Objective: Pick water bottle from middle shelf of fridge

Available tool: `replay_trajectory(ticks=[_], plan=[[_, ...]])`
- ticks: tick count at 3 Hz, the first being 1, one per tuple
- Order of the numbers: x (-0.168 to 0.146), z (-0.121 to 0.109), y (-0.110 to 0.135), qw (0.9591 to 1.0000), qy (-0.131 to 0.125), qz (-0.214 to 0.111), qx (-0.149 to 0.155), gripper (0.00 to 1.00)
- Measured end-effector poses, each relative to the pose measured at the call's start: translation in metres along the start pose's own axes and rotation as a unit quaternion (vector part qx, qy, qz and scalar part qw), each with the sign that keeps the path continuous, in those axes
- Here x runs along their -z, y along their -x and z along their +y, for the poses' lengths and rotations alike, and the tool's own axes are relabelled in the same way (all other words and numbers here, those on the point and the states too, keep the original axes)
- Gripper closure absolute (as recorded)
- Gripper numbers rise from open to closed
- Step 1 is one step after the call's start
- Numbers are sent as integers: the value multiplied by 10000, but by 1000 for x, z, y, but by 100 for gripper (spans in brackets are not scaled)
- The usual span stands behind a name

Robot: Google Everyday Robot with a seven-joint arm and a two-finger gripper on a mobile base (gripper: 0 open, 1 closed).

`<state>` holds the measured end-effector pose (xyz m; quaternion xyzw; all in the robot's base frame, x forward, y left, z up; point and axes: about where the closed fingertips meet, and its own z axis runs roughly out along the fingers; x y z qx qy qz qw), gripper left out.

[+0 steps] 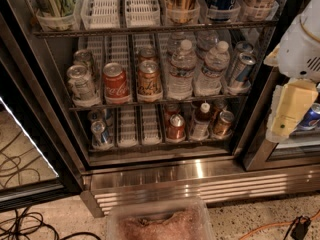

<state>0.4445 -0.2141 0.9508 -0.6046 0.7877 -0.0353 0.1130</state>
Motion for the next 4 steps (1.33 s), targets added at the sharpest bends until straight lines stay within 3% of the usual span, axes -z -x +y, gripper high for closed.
replay_trajectory(ticks=[1,2,3,4], plan=[[0,0,0,10000,0,-1,-1,0],[-26,1,-3,9989,150,-340,-279,0],[-77,7,-16,9898,506,-854,-1024,0],[-113,9,-22,9762,655,-1273,-1631,0]])
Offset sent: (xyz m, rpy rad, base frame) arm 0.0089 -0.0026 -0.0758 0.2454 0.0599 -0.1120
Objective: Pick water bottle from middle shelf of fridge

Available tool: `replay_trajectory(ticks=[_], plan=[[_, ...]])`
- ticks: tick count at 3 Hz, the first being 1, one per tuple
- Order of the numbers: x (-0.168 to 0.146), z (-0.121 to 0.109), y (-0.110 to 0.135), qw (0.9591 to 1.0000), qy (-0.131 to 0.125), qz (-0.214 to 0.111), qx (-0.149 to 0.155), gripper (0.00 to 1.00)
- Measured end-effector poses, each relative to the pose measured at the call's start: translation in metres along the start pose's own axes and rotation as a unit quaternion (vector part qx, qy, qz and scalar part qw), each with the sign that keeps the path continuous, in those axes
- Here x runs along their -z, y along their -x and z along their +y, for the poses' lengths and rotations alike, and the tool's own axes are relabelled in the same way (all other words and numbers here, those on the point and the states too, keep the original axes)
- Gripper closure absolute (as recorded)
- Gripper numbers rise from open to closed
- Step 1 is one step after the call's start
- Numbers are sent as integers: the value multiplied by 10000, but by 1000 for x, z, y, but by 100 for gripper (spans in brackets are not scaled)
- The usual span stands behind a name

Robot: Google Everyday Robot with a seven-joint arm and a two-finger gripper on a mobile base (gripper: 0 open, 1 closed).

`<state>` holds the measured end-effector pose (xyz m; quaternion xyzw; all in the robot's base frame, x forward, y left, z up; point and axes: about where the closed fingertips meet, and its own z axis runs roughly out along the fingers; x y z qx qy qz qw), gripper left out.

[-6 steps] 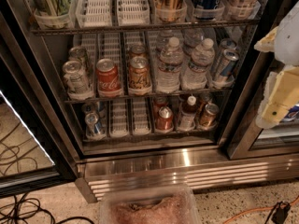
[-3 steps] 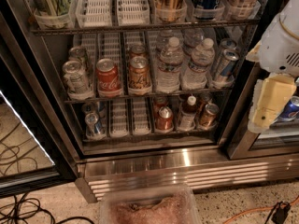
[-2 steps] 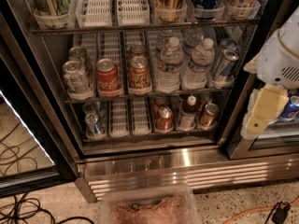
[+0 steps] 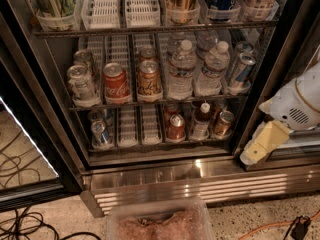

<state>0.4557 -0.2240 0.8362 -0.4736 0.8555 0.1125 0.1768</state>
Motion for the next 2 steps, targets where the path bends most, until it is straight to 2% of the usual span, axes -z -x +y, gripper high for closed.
replay_trajectory(ticks=[1,2], plan=[[-19,-18,29,9984,-162,-521,-150,0],[-20,-19,33,9984,-157,-532,-123,0]])
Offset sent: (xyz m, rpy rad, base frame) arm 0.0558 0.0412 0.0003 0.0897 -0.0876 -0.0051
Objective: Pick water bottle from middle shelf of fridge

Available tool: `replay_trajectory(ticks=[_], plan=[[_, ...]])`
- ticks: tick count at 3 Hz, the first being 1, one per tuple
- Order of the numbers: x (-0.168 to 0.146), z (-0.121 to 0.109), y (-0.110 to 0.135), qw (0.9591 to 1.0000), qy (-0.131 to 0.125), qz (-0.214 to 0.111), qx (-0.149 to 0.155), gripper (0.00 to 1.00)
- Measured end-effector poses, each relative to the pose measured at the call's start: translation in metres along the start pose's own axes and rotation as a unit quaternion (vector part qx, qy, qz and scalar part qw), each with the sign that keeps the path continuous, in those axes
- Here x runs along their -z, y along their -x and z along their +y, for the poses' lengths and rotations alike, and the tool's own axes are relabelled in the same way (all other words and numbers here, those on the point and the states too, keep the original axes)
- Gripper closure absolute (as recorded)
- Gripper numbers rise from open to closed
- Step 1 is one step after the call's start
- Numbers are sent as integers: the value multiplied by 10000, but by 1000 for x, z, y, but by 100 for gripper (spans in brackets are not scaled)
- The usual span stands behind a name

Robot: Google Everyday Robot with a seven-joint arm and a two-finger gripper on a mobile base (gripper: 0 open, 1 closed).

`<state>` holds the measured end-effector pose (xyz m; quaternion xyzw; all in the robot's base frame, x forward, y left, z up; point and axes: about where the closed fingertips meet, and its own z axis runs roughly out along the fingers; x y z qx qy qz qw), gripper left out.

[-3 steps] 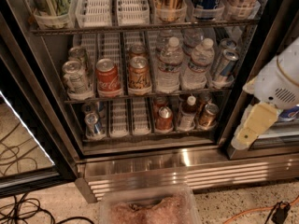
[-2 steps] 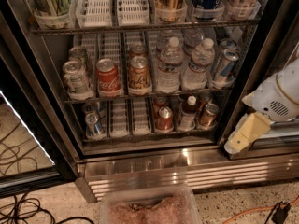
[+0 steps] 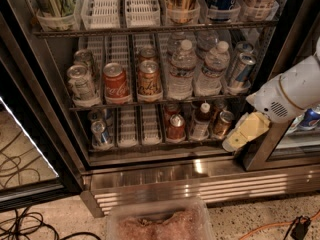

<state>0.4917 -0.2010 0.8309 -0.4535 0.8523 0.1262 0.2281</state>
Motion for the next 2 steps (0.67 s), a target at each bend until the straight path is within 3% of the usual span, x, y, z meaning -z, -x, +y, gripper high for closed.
replay_trajectory(ticks=[1,2], plan=[[-4,-2,8,9998,-7,-181,-15,0],[-9,-9,27,9978,-116,-639,-150,0]])
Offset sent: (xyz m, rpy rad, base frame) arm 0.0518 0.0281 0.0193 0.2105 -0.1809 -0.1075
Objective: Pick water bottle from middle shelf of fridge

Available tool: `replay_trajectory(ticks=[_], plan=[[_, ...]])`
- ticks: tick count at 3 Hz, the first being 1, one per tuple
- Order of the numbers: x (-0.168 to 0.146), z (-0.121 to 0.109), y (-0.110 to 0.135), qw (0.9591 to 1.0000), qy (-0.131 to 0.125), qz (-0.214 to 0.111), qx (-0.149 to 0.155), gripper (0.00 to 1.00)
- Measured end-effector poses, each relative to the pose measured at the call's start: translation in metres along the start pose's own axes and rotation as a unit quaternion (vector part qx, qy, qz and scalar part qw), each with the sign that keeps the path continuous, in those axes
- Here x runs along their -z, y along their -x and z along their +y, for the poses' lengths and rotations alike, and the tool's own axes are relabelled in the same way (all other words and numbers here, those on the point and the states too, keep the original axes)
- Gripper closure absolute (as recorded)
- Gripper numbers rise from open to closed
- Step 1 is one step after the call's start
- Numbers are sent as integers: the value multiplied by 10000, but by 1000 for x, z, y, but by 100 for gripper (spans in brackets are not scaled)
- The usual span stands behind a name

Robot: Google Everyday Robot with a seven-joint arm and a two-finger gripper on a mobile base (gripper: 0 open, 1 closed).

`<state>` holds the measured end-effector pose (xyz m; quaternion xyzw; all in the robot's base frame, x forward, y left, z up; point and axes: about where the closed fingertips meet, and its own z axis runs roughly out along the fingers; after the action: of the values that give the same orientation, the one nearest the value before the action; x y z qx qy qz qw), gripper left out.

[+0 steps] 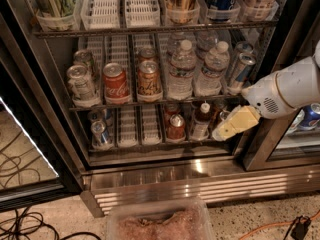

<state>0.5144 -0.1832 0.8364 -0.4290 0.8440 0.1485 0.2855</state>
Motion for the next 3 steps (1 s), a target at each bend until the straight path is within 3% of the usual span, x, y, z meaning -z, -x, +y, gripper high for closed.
replay_trajectory(ticks=[1,2,3], plan=[[-10,-10,22,9979,-172,-598,-158,0],[-26,-17,41,9933,-237,-1097,-257,0],[-48,-23,52,9907,-256,-1298,-326,0]])
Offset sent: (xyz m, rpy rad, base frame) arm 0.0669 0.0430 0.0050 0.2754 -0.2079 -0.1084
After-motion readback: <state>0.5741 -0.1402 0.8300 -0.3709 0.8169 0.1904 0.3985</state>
